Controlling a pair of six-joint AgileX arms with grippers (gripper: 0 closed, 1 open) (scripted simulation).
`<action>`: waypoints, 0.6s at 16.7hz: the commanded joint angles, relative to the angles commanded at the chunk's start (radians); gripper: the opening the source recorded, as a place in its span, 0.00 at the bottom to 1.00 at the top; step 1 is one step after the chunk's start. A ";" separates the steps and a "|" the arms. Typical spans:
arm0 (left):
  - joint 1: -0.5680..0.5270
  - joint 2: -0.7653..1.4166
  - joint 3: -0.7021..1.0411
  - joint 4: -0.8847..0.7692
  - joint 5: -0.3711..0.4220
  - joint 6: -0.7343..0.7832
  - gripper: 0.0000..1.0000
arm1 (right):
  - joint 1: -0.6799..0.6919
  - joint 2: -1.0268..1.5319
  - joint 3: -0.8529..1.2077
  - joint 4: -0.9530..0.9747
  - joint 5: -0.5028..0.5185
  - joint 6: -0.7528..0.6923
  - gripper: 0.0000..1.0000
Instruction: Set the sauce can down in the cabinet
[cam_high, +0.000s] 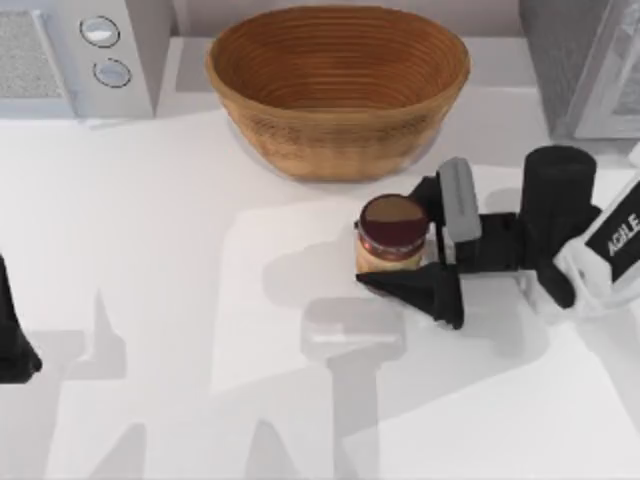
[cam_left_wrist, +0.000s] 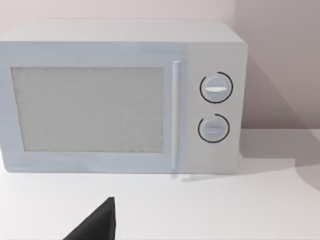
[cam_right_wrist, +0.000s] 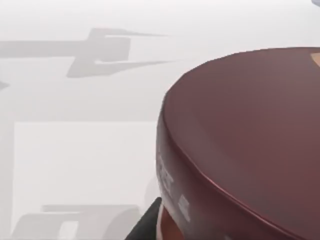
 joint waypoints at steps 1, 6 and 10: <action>0.000 0.000 0.000 0.000 0.000 0.000 1.00 | 0.000 0.000 0.000 0.000 0.000 0.000 0.00; 0.000 0.000 0.000 0.000 0.000 0.000 1.00 | -0.005 -0.040 0.002 -0.039 0.004 0.000 0.00; 0.000 0.000 0.000 0.000 0.000 0.000 1.00 | -0.005 -0.202 0.012 -0.214 0.005 0.004 0.00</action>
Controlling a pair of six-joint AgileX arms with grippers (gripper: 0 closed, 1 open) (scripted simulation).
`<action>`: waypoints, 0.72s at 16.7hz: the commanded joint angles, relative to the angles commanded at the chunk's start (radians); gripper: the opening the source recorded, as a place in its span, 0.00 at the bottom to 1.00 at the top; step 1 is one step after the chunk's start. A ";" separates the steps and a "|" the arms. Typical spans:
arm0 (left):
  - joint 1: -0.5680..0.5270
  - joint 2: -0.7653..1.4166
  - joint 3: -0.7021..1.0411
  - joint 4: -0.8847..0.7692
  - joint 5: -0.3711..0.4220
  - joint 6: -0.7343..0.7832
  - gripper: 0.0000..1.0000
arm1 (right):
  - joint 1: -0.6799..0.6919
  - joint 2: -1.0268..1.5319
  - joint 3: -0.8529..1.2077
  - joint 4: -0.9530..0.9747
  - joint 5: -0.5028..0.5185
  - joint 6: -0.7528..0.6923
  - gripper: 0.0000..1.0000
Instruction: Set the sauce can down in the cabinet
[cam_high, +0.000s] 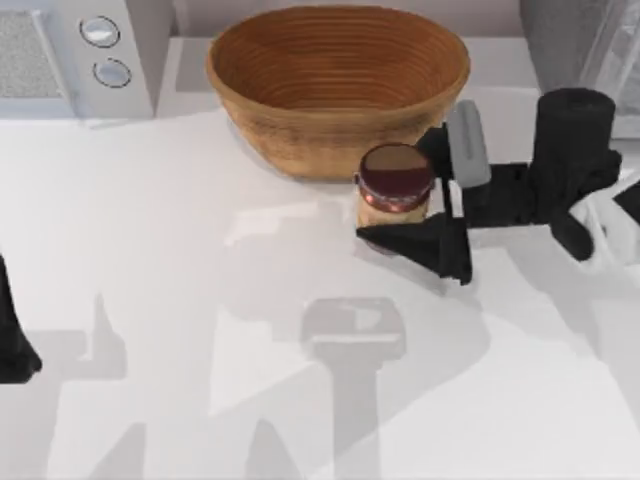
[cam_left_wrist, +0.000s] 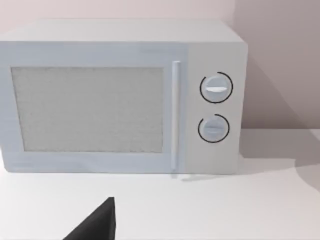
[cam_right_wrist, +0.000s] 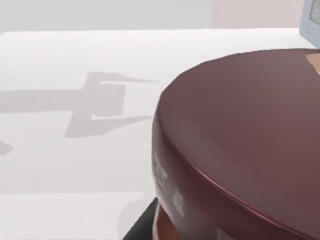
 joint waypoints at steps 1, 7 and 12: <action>0.000 0.000 0.000 0.000 0.000 0.000 1.00 | 0.002 -0.049 0.004 -0.055 -0.003 0.001 0.00; 0.000 0.000 0.000 0.000 0.000 0.000 1.00 | 0.003 -0.255 0.025 -0.271 -0.011 0.006 0.00; 0.000 0.000 0.000 0.000 0.000 0.000 1.00 | 0.003 -0.255 0.023 -0.270 -0.011 0.007 0.00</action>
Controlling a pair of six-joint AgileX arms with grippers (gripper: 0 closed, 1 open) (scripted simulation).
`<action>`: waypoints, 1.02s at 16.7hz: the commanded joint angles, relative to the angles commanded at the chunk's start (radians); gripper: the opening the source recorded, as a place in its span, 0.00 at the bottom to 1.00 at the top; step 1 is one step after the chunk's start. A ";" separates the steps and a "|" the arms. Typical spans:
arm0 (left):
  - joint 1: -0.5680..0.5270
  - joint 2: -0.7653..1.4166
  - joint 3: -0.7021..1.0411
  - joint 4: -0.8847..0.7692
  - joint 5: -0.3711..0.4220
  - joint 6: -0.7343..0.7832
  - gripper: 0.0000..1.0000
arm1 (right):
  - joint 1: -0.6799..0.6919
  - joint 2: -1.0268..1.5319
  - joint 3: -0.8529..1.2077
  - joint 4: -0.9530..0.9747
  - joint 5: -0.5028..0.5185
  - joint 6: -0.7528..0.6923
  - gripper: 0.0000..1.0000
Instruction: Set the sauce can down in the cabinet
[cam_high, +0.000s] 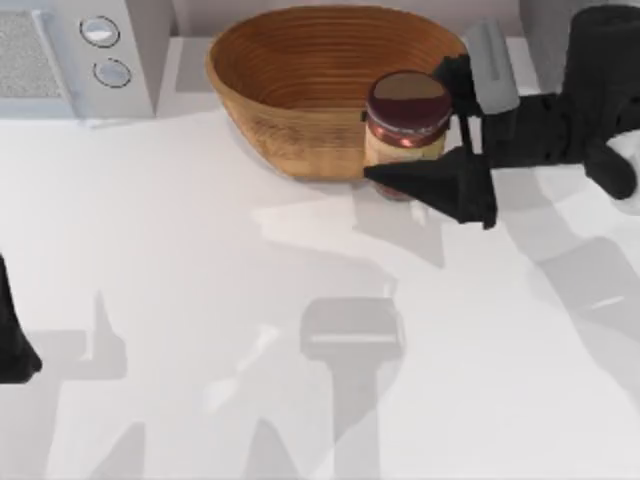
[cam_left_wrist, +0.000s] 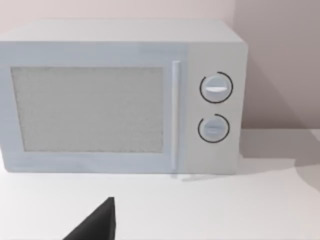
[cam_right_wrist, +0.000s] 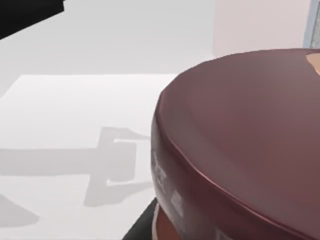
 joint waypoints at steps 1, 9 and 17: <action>0.000 0.000 0.000 0.000 0.000 0.000 1.00 | -0.001 -0.007 -0.009 -0.007 0.007 0.006 0.00; 0.000 0.000 0.000 0.000 0.000 0.000 1.00 | -0.065 -0.373 -0.289 -0.175 0.278 0.088 0.00; 0.000 0.000 0.000 0.000 0.000 0.000 1.00 | -0.146 -0.994 -0.525 -0.287 0.610 0.125 0.00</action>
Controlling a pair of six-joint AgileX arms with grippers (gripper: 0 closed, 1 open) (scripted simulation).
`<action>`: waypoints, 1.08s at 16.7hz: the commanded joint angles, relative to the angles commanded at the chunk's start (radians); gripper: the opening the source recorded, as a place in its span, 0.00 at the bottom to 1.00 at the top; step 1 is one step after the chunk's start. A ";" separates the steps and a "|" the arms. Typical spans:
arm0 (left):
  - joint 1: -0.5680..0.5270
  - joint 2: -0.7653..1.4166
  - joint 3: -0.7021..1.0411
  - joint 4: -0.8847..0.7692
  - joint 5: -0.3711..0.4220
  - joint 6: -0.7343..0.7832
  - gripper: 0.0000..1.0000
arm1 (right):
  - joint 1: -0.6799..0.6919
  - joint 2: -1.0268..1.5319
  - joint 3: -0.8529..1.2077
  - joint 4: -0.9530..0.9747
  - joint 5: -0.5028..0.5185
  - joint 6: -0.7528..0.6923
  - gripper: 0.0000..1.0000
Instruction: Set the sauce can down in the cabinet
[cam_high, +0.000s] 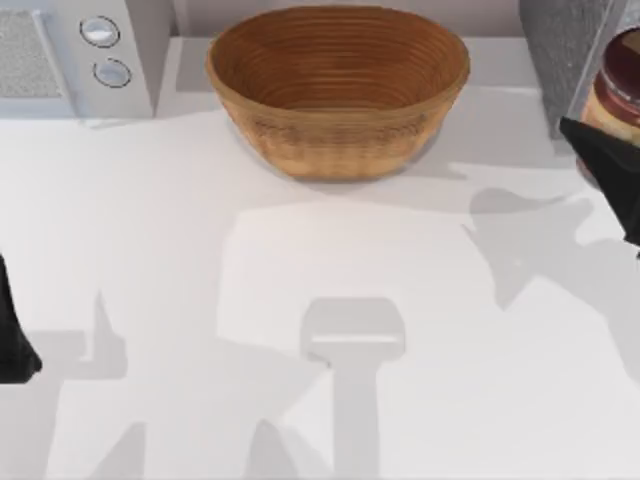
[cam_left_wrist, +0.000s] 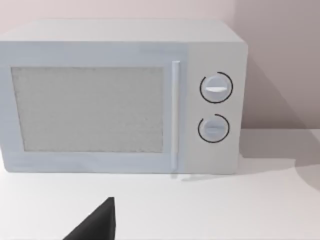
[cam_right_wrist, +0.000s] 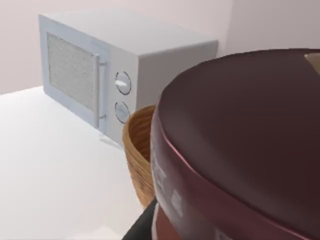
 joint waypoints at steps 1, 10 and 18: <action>0.000 0.000 0.000 0.000 0.000 0.000 1.00 | -0.010 -0.083 -0.023 -0.012 0.037 0.006 0.00; 0.000 0.000 0.000 0.000 0.000 0.000 1.00 | -0.103 -0.855 -0.451 -0.221 0.521 0.108 0.00; 0.000 0.000 0.000 0.000 0.000 0.000 1.00 | -0.139 -0.985 -0.568 -0.318 0.629 0.135 0.00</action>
